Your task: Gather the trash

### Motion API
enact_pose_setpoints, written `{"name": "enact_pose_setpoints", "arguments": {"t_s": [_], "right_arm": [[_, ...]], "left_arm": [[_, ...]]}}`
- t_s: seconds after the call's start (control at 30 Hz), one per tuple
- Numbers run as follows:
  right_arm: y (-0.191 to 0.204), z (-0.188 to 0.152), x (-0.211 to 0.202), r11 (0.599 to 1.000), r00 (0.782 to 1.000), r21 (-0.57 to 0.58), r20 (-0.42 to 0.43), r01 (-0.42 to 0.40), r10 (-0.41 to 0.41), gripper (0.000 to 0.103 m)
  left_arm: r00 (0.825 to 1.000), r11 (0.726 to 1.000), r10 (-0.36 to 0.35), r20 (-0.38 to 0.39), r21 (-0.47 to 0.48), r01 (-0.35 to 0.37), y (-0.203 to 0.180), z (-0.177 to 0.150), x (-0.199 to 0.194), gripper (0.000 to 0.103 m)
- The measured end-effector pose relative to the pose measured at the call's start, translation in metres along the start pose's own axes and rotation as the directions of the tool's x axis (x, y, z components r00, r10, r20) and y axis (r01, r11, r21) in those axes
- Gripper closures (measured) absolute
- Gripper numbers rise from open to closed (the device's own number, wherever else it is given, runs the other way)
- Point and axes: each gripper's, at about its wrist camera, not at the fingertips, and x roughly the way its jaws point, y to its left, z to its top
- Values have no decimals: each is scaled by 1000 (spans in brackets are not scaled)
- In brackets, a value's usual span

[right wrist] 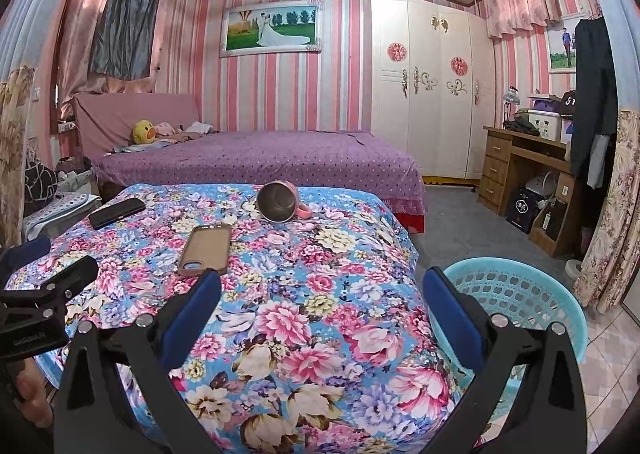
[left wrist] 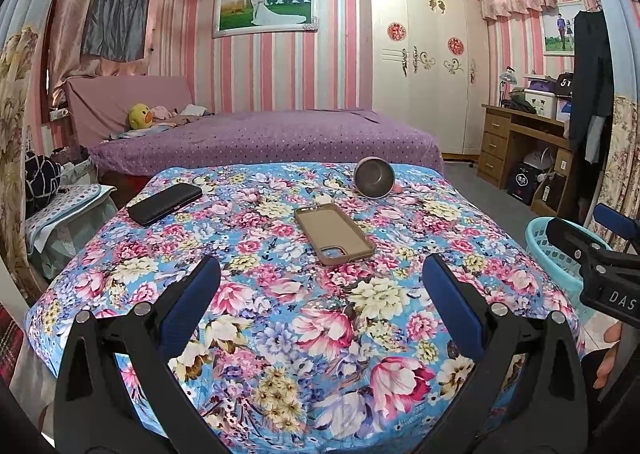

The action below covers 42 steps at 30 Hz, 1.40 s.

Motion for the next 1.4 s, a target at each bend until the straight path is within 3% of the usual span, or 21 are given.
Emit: {"name": "enact_pose_setpoints", "arguments": {"t_s": [1.4], "right_arm": [[0, -2, -2, 1000, 1000, -13, 14, 17, -17, 5]], "left_arm": [[1000, 1000, 19, 21, 7, -19, -1, -2, -2, 5]]}}
